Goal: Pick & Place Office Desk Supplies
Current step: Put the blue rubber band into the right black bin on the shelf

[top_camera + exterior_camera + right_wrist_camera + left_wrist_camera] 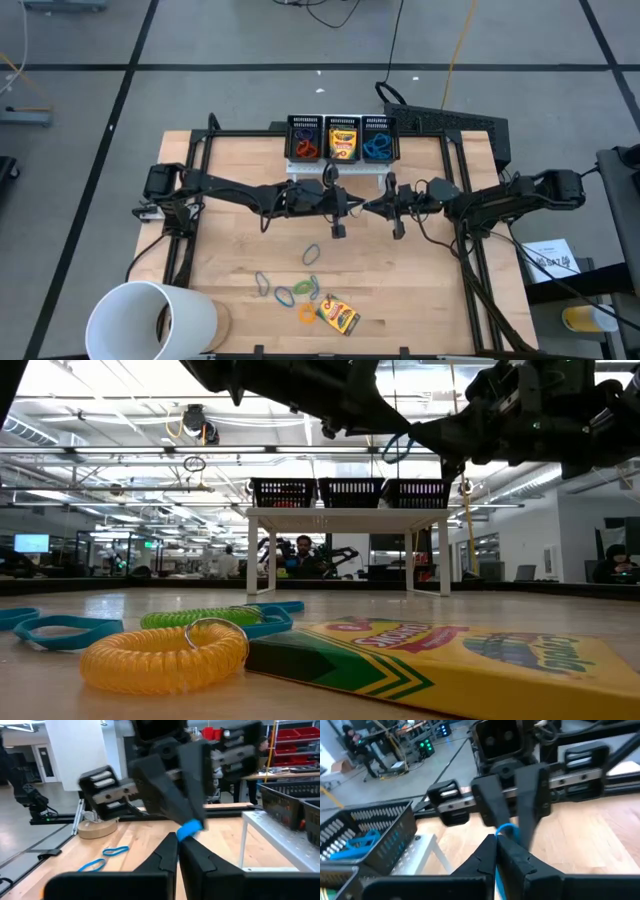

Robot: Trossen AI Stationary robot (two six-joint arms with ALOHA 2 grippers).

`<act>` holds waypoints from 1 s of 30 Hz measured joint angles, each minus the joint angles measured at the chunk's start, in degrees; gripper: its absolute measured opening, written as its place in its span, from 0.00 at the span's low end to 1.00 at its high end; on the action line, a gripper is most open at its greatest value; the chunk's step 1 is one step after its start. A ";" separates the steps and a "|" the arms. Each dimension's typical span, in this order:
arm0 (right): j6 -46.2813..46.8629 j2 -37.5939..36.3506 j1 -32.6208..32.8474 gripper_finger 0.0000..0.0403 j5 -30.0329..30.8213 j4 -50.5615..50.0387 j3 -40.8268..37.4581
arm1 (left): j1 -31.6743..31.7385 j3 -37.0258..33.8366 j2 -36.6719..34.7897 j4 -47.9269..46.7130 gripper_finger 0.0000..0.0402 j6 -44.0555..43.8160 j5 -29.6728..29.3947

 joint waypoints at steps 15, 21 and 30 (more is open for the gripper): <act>-0.78 -0.02 -0.02 0.00 0.07 -1.73 0.00 | -1.61 -0.11 -0.96 -2.00 0.33 -5.10 -8.26; -0.07 -0.02 -0.95 0.00 0.11 -3.74 -0.02 | -2.63 -0.10 -6.83 -11.21 0.46 -8.55 -7.64; 2.23 -0.26 -2.80 0.00 0.06 -6.86 -0.02 | -2.53 -0.50 -17.43 -28.37 0.50 -11.32 -7.56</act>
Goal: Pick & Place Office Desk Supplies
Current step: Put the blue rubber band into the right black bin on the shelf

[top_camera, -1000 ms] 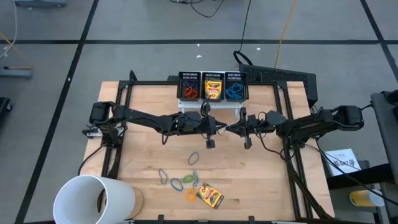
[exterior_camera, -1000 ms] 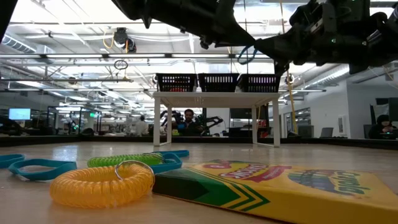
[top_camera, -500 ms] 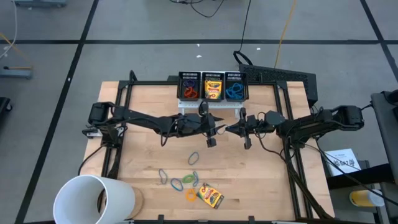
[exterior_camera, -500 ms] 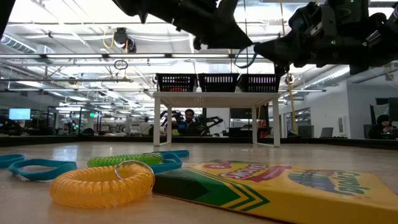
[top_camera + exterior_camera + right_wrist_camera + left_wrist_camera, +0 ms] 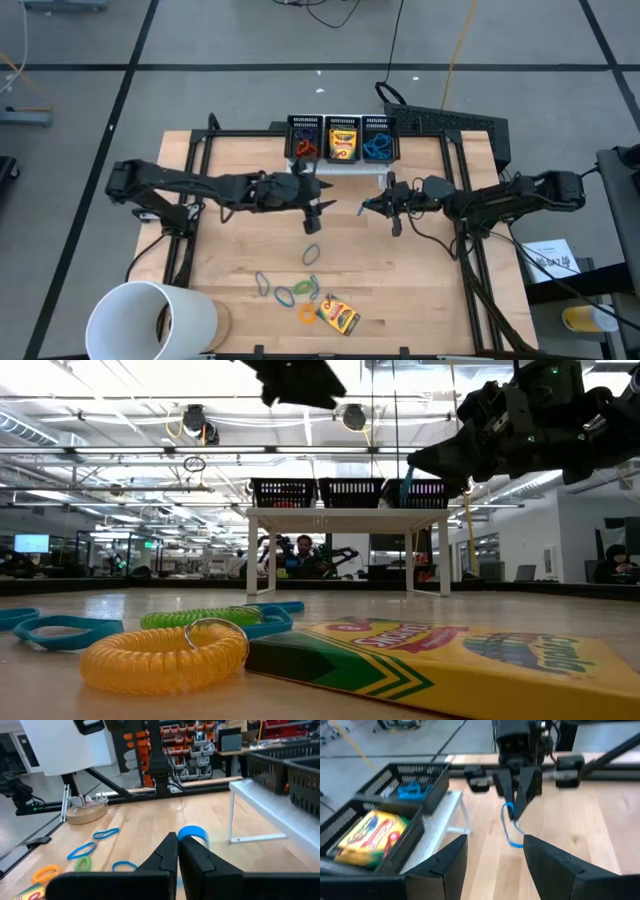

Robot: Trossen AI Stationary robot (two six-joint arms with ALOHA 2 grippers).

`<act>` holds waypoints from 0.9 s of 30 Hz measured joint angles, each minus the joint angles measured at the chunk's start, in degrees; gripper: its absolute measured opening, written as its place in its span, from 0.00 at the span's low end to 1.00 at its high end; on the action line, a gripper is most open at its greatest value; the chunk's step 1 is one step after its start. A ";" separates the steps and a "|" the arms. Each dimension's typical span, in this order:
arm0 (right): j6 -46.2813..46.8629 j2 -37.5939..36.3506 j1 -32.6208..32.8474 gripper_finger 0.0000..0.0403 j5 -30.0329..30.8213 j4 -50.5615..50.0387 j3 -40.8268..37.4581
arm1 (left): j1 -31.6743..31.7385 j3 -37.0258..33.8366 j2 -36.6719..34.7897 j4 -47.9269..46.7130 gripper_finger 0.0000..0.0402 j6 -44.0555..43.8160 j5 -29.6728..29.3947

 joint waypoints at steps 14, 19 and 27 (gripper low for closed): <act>3.41 -2.59 -3.74 0.00 -0.04 -18.59 10.20 | 3.62 -22.34 -14.04 16.44 0.50 -4.10 -0.01; -1.71 -5.02 -4.10 0.00 0.03 -34.68 19.96 | 3.61 -29.20 -17.14 22.40 0.51 -5.80 0.11; -8.17 -5.82 -10.21 0.00 1.44 -53.52 33.29 | 3.63 -35.03 -21.77 23.93 0.49 -6.82 -1.16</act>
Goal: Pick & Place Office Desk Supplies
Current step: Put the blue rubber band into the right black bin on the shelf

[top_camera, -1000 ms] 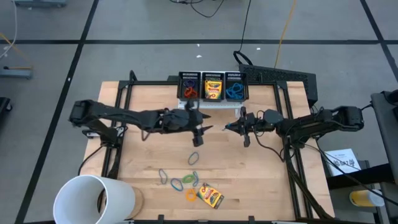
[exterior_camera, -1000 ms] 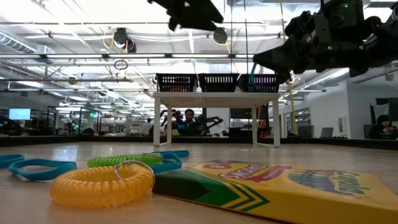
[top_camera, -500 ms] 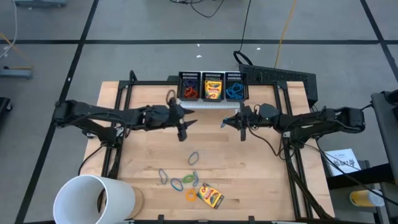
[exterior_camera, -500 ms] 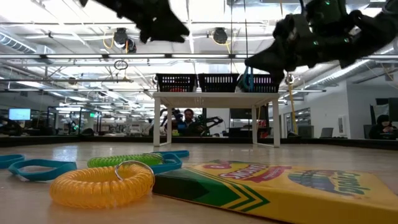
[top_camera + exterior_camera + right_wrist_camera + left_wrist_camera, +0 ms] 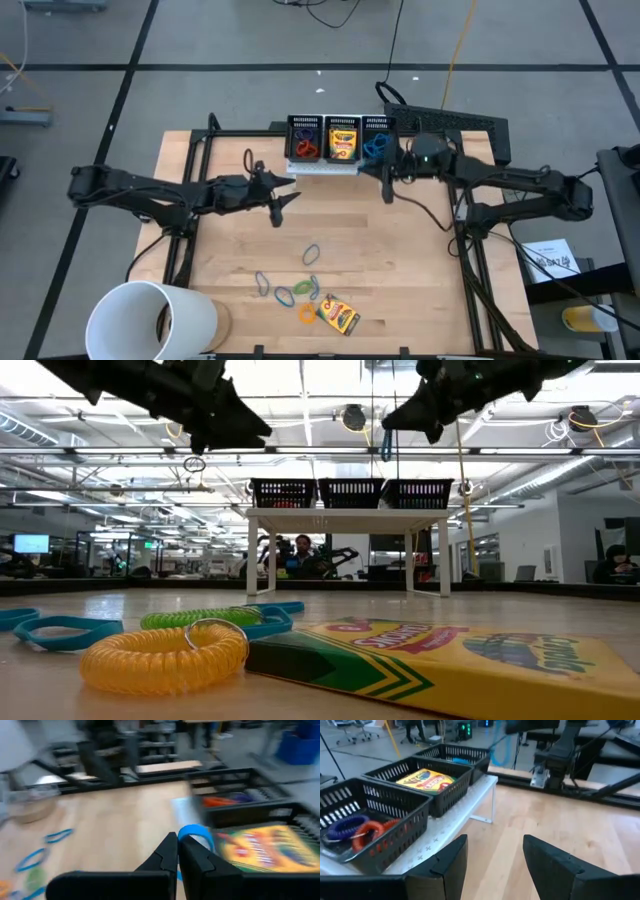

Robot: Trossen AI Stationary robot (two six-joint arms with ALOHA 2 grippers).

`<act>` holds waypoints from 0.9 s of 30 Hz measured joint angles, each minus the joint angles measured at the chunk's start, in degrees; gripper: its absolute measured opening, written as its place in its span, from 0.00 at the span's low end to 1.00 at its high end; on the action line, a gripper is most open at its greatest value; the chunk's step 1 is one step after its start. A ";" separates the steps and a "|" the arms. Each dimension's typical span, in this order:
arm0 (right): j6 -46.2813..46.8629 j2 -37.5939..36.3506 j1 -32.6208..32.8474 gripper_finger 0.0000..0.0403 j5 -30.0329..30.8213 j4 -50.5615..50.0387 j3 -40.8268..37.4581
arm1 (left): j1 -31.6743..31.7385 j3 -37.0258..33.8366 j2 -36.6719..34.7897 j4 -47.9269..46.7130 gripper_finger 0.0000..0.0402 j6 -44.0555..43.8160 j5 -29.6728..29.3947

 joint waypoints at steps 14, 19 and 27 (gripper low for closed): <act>-2.83 -0.17 -13.16 0.00 5.15 -5.12 1.66 | 0.07 -3.11 -4.41 1.97 0.50 -2.73 -0.32; -3.02 -0.17 -16.39 0.02 5.22 -5.14 1.52 | 0.07 -3.13 -4.03 1.96 0.51 -3.52 -0.32; -2.70 -0.17 -17.97 0.09 5.08 -5.29 0.04 | 0.07 -3.11 -4.06 1.99 0.51 -3.25 -0.32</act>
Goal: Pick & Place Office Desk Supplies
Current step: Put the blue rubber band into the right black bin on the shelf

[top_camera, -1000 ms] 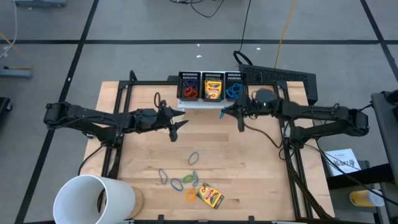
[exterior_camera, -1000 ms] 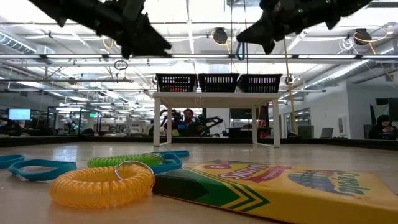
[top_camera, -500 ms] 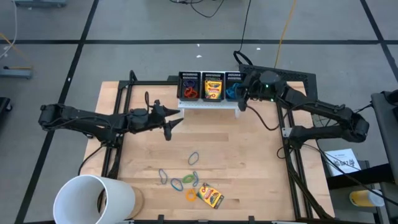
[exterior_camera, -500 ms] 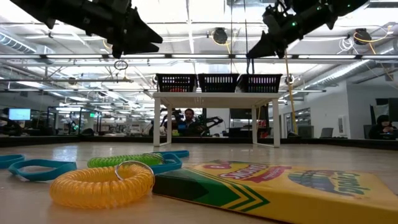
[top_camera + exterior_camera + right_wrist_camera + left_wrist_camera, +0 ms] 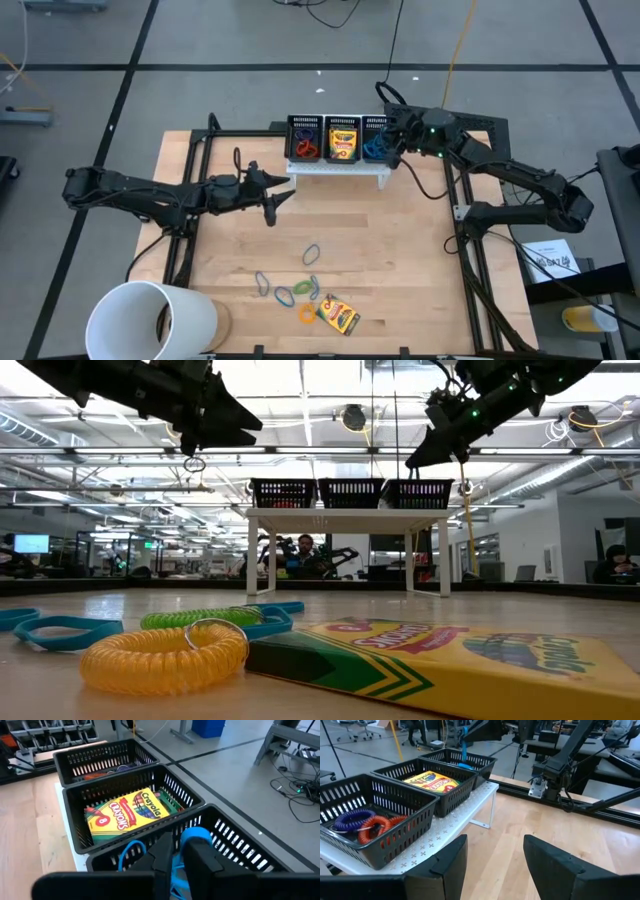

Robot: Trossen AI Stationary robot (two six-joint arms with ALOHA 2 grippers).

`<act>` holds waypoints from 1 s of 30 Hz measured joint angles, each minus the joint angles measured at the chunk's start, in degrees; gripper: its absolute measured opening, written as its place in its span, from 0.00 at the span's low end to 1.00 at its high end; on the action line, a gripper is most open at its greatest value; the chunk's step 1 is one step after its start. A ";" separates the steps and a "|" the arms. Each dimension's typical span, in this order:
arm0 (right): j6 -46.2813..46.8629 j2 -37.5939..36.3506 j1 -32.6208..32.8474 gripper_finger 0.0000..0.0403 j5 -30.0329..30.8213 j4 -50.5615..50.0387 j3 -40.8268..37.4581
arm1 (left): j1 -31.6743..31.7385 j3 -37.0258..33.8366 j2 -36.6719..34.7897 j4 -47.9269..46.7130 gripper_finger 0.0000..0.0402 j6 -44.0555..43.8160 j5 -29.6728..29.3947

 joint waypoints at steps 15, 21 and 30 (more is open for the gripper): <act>4.84 0.02 0.07 0.43 -0.28 -0.44 -0.02 | 0.00 0.00 0.00 -0.03 0.51 0.20 0.02; 9.66 0.02 0.17 0.57 -0.42 -2.29 -0.11 | 0.00 0.00 0.00 -0.03 0.50 0.19 0.01; 10.83 0.00 0.17 0.63 -2.66 -2.12 -0.11 | 0.00 0.00 0.00 -0.03 0.50 0.17 0.00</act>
